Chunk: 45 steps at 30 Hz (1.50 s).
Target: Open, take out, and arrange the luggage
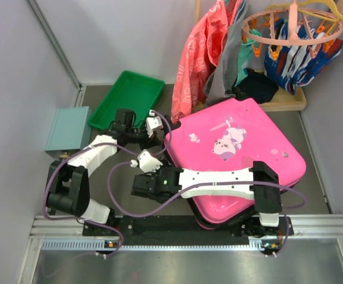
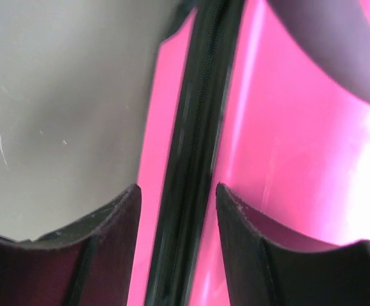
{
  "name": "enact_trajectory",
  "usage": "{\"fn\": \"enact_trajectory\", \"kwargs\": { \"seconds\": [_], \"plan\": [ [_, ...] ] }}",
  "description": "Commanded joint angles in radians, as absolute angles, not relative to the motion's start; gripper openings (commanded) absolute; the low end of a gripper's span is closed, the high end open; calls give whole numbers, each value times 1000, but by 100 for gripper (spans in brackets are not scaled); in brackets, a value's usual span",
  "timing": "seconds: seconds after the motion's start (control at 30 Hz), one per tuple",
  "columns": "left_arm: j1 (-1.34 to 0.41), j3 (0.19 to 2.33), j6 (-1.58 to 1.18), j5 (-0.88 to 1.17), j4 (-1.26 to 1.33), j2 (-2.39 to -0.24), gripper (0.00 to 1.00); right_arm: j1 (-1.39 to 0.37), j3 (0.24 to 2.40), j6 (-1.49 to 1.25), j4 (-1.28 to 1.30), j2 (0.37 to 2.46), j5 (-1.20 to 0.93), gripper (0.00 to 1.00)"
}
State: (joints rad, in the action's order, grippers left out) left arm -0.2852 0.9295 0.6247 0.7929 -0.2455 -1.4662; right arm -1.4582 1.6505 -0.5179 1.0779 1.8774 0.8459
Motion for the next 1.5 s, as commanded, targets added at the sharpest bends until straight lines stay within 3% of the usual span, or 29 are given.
{"fn": "enact_trajectory", "kwargs": {
  "seconds": [0.0,0.43,0.67,0.73,0.83,0.87,0.93,1.17,1.47],
  "plan": [
    [-305,1009,649,919,-158,-1474,0,-1414,1609,-443,974,1907,831,48],
    [-305,1009,647,916,-150,-1485,0,-1327,1583,-402,933,2026,681,51],
    [-305,1011,650,910,-149,-1486,0,-1322,1661,-416,1020,2069,729,56],
    [-305,1014,644,907,-144,-1491,0,-1321,1628,-332,958,2034,677,52],
    [-305,1014,646,904,-141,-1493,0,-1322,1609,-226,851,2028,551,28],
    [-305,1011,649,904,-143,-1494,0,-1322,1614,-204,848,2034,511,11],
    [-305,1000,670,888,-150,-1496,0,-1325,1609,-154,854,2037,471,0],
    [-262,1032,822,856,-386,-1461,0,-1451,1497,113,738,1902,134,0],
    [-183,993,1017,858,-686,-1326,0,-1571,1580,253,819,1871,-99,0]
  ]
}}
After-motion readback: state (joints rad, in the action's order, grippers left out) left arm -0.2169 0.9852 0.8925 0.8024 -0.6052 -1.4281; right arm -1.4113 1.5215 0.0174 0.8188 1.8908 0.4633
